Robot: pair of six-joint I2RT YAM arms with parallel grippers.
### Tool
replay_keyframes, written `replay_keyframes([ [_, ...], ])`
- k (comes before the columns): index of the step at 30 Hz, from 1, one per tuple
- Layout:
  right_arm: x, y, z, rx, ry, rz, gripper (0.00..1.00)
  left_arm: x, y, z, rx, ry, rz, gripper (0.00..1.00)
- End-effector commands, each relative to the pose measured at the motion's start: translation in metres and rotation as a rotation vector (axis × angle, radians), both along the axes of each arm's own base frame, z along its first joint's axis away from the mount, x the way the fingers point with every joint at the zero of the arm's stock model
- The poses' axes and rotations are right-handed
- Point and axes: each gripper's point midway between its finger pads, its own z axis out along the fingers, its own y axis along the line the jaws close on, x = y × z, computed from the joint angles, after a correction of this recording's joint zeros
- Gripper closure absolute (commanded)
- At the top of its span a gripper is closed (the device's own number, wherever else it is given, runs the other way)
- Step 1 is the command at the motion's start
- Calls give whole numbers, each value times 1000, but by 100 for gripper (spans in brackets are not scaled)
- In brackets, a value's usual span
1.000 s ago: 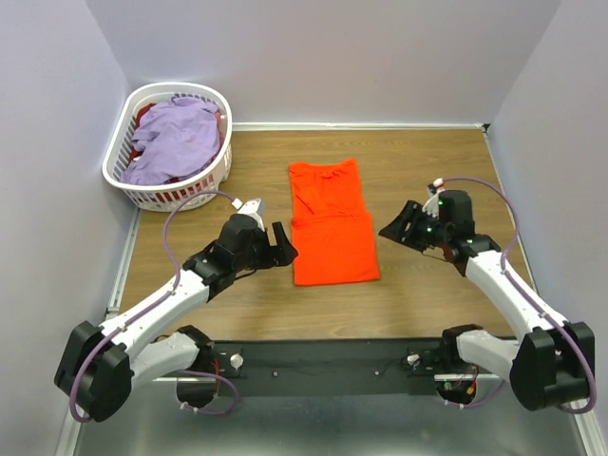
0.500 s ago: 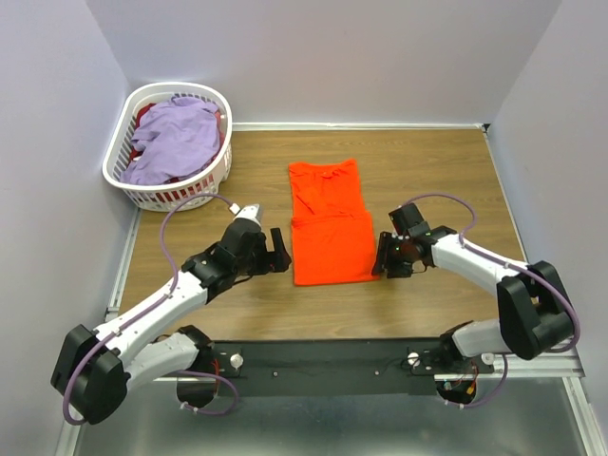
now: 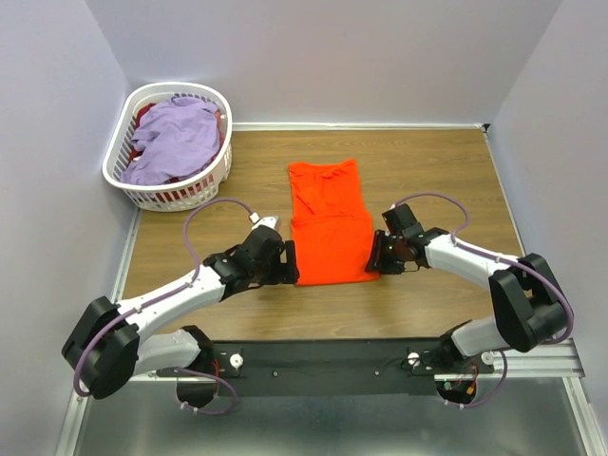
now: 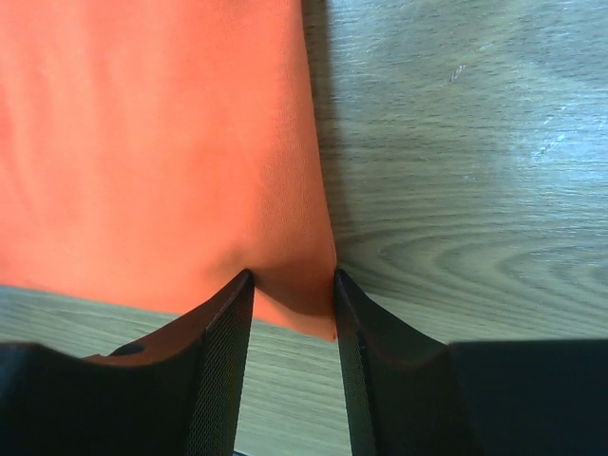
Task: Fold and stack the t-shirts
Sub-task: Fold the tshirt
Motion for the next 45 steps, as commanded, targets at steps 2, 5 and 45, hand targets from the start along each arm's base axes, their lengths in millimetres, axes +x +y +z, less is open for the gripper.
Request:
replay_keyframes([
  [2,-25,-25,-26,-111,74,-34,54,5,-9,0,19,-15,15,9],
  [5,-28,-37,-25,-169,74,-55,54,2,-13,-6,34,6,10,9],
  [45,-82,-60,-44,-426,304,-18,64,7,-9,4,97,-20,38,11],
])
